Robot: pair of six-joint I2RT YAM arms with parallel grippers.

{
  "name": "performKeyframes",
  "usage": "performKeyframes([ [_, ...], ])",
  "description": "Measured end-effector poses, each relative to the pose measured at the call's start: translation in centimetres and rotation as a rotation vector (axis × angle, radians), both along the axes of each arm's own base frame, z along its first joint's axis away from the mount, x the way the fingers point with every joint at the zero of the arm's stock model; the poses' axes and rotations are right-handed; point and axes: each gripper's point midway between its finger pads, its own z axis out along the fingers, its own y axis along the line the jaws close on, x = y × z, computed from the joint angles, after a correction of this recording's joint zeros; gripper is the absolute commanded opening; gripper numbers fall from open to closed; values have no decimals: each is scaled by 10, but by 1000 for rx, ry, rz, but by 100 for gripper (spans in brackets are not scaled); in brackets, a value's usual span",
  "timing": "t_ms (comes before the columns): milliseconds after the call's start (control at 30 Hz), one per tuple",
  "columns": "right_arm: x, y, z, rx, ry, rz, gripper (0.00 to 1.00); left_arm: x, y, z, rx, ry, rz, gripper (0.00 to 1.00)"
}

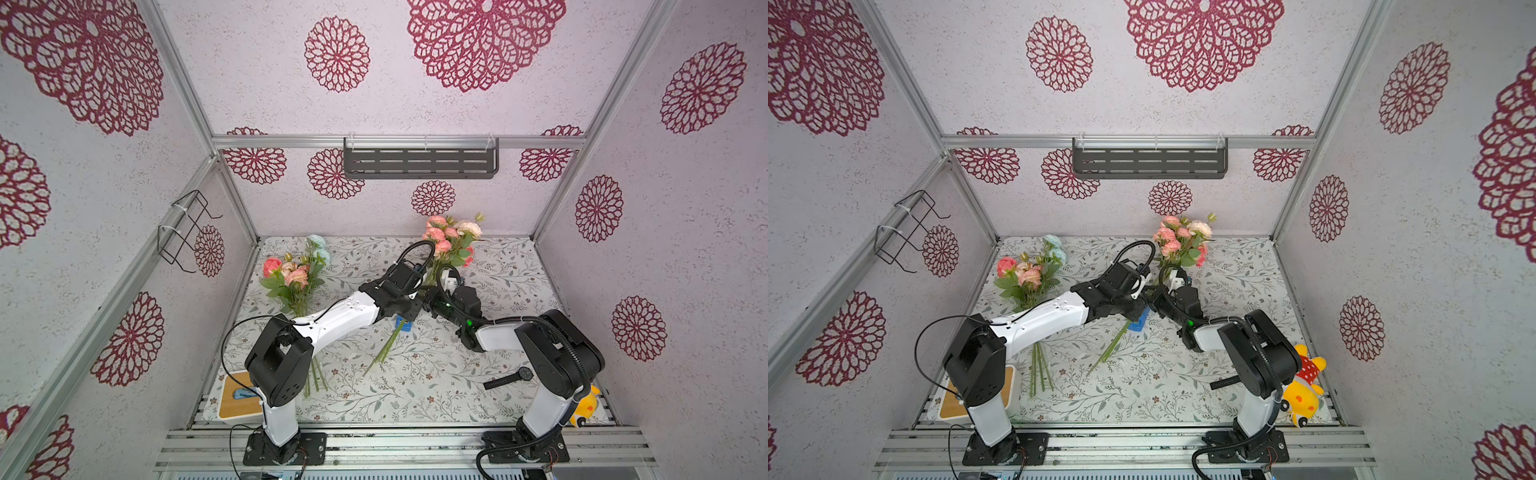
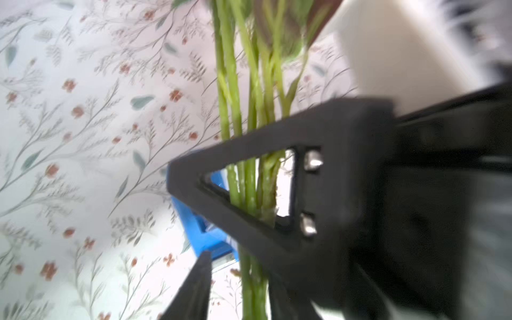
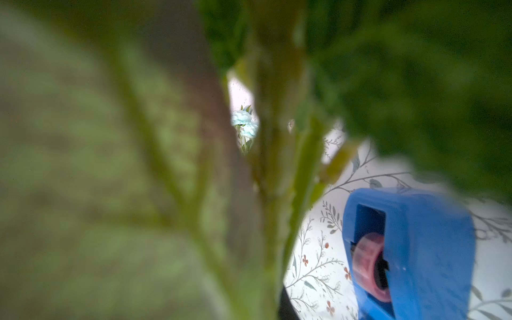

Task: Wrap bouquets with tape
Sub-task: Wrap the tape around the bouquet.

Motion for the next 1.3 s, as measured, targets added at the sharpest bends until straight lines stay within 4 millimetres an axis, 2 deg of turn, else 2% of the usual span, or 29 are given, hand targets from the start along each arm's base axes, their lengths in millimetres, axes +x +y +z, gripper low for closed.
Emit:
performKeyframes([
  [133, 4, 1, -1, 32, -40, 17, 0, 3, 7, 13, -154, 64, -37, 47],
  [267, 2, 5, 4, 51, -78, 45, 0, -3, 15, 7, -250, 167, -85, 51],
  [467, -1, 8, 24, 67, -175, 72, 0, -25, -2, 6, -380, 308, -215, 54],
  [700, -1, 10, 32, 84, -218, 82, 0, -35, -9, -13, -408, 404, -259, 53],
  [767, -3, 12, 33, 86, -223, 92, 0, -35, -11, -15, -416, 416, -264, 44],
  [900, -7, 15, 35, 89, -233, 111, 0, -31, -16, -18, -433, 423, -269, 12],
  [1000, -6, 13, 34, 87, -234, 102, 0, -28, -17, -18, -436, 419, -262, 0],
  [1033, -6, 13, 34, 87, -236, 100, 0, -27, -17, -18, -432, 417, -261, 0],
  [1100, -8, 11, 32, 80, -235, 95, 15, -28, -18, -20, -419, 414, -253, 0],
  [1167, -10, 9, 31, 59, -230, 90, 25, -27, -17, -24, -396, 402, -240, 0],
  [1300, -13, 4, 23, -11, -186, 81, 32, -17, -7, -29, -313, 338, -181, 0],
])
